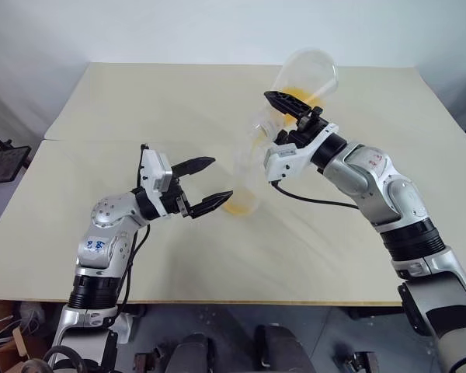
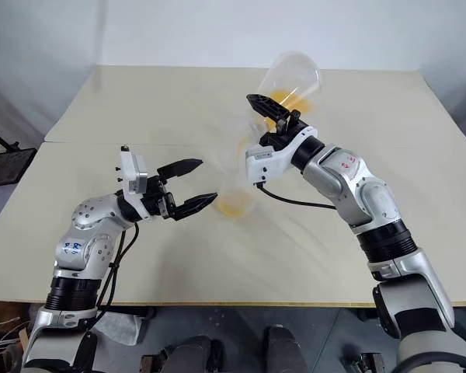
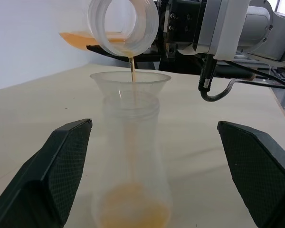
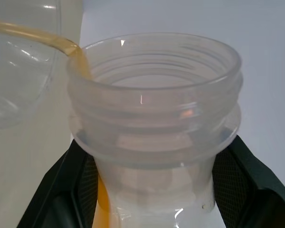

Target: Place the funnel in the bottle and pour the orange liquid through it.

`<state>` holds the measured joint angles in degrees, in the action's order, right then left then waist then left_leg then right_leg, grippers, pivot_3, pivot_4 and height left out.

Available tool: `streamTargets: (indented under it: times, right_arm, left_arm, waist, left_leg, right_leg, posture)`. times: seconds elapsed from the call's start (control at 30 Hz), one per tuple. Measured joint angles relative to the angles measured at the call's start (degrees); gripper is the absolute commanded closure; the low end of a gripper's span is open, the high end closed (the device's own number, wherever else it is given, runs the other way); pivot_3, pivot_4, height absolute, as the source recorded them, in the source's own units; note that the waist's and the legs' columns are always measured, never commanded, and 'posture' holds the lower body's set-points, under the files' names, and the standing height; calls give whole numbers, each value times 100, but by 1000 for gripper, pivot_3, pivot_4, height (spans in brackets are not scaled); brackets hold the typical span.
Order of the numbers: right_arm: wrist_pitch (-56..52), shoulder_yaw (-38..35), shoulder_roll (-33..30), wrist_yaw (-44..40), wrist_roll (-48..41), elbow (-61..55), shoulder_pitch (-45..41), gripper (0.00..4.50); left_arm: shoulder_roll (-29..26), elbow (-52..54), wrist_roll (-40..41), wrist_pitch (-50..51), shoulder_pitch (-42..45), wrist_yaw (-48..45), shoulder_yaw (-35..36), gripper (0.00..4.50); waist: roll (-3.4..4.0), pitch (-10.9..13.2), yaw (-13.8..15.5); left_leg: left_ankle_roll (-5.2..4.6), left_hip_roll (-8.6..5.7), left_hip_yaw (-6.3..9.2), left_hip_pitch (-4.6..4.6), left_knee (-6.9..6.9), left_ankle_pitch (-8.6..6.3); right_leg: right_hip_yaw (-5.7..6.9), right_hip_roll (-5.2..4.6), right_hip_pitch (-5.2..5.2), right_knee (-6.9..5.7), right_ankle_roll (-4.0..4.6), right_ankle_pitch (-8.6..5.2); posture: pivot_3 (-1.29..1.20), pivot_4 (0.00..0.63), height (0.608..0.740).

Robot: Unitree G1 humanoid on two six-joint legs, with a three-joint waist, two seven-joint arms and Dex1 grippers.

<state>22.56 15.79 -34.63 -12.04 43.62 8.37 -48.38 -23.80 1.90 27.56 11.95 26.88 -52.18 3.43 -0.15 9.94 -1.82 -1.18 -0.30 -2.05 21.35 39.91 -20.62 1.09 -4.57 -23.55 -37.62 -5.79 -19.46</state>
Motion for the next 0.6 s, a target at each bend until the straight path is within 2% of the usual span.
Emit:
streamTargets:
  times: [0.6]
  right_arm:
    - [7,0,-44,72,74,89,104,1783]
  left_arm:
    - [1,0,25,0,0,-2,0,0]
  waist:
    - [0,0,0]
  left_leg:
    - [0,0,0,0,0,0]
  right_leg:
    - [0,0,0,-1,0,0]
  posture:
    - [0,150,740]
